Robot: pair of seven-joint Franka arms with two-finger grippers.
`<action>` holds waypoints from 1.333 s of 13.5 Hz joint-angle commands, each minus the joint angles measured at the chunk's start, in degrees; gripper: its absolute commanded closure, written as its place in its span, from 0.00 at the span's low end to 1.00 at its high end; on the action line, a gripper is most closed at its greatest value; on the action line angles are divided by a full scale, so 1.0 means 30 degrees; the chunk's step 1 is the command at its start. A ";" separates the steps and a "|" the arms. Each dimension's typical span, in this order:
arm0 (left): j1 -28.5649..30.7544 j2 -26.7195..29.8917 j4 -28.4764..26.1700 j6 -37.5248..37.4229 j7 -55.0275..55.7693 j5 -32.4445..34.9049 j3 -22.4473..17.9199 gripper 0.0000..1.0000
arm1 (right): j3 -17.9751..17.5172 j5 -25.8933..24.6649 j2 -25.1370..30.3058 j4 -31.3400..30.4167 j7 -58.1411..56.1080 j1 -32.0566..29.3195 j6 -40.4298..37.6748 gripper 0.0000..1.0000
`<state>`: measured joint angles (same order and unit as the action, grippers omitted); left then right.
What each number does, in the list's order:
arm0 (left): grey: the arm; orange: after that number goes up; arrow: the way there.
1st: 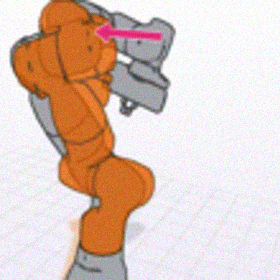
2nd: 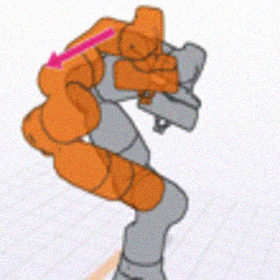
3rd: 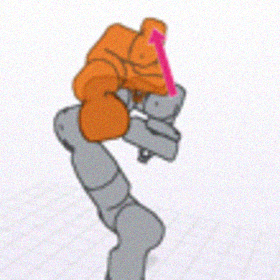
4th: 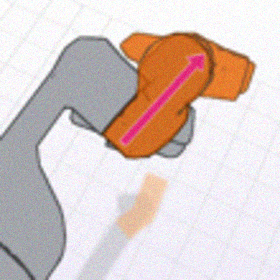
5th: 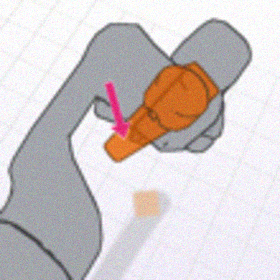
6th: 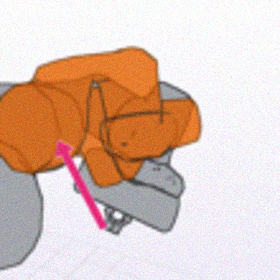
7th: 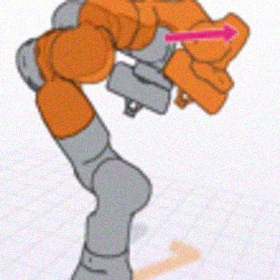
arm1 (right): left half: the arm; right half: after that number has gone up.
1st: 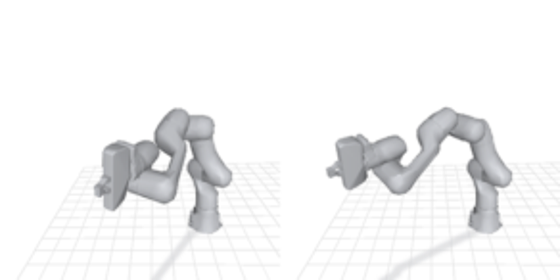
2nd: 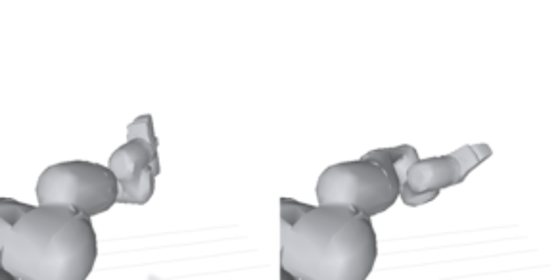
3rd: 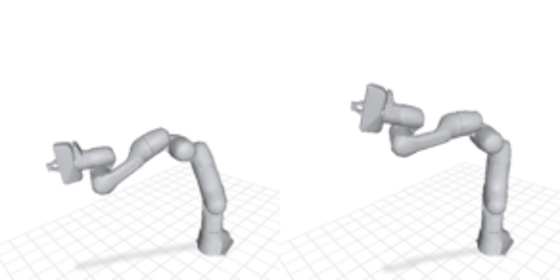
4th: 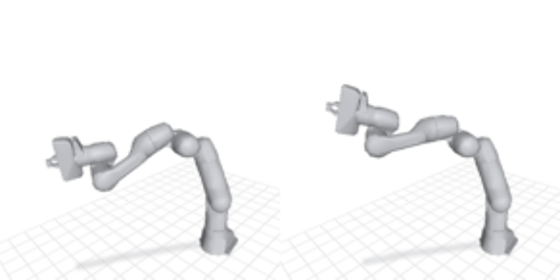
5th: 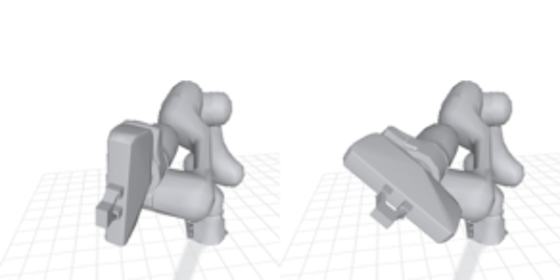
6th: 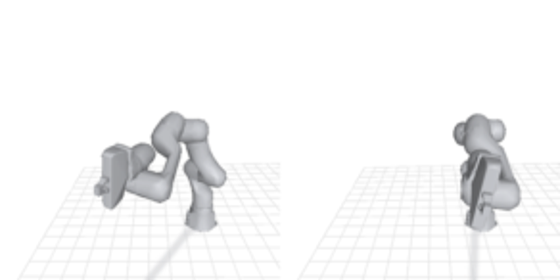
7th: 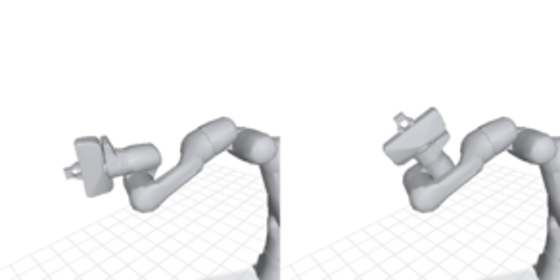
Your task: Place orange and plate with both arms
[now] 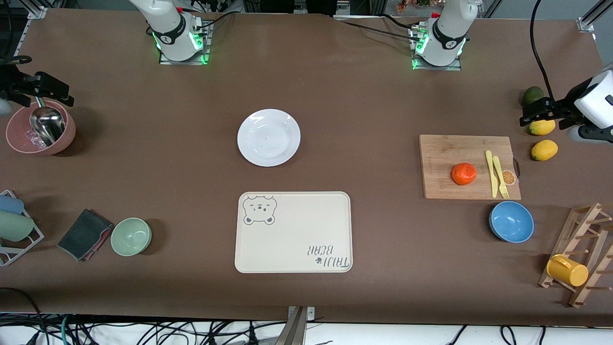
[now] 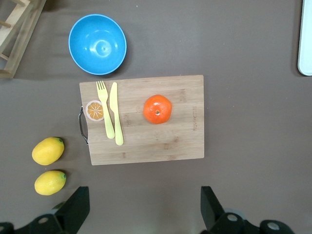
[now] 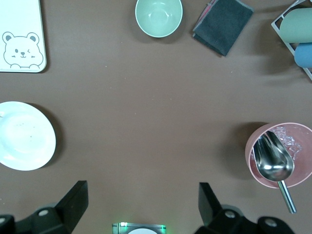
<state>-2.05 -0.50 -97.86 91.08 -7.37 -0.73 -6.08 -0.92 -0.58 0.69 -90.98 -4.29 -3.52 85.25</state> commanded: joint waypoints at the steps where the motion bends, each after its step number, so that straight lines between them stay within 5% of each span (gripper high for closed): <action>1: 0.0096 0.0167 -0.0135 -0.0067 -0.0122 -0.0021 0.0063 0.00 | 0.0041 0.0454 -0.0085 0.0242 0.0286 0.0002 -0.0177 0.00; 18: 0.0126 0.0167 -0.0164 -0.0301 -0.0122 -0.0021 0.0063 0.00 | 0.0159 0.0514 -0.0113 0.0386 0.0054 -0.0028 -0.0410 0.00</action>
